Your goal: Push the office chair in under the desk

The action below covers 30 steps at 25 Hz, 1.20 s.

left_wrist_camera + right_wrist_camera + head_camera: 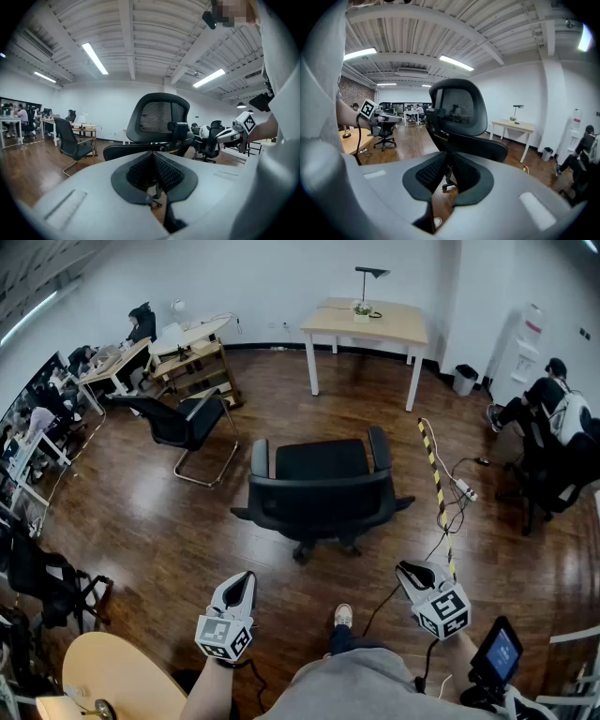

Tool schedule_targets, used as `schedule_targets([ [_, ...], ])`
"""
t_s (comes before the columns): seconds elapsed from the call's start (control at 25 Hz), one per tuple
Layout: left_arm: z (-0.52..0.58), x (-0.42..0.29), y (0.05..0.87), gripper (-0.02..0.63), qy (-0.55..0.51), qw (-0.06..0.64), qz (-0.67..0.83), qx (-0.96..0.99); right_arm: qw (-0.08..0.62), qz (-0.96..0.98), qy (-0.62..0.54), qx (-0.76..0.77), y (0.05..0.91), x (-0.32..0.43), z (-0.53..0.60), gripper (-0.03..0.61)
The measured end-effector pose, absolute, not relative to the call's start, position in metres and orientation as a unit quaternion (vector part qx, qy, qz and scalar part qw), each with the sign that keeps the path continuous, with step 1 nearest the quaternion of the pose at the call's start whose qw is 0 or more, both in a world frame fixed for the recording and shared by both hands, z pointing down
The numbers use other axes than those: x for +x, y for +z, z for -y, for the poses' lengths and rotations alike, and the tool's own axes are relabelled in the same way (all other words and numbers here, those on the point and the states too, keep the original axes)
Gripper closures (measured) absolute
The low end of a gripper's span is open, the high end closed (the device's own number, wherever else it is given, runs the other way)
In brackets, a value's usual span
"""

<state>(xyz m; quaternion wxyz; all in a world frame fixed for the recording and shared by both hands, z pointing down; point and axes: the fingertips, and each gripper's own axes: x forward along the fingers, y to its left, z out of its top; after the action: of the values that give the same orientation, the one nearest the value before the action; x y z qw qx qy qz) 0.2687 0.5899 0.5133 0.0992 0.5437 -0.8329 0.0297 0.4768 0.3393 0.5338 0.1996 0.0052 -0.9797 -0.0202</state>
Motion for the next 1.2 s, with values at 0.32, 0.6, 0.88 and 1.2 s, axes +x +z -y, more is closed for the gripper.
schedule_targets([
  [0.32,-0.558,0.225,0.507,0.614,0.071,0.081,0.837,0.537,0.194,0.98,-0.036,0.021,0.531,0.442,-0.291,0.534],
  [0.6,-0.537,0.17,0.506,0.611,0.171,0.063,0.828,0.529,0.213,0.97,-0.111,0.027,0.522,0.419,-0.244,0.503],
  [0.88,-0.518,0.145,0.536,0.489,0.382,0.024,0.736,0.558,0.264,0.931,-0.247,-0.042,0.541,0.403,-0.221,0.38],
  [1.2,-0.504,0.13,0.56,0.371,0.478,0.017,0.62,0.622,0.353,0.839,-0.39,-0.137,0.567,0.379,-0.231,0.271],
])
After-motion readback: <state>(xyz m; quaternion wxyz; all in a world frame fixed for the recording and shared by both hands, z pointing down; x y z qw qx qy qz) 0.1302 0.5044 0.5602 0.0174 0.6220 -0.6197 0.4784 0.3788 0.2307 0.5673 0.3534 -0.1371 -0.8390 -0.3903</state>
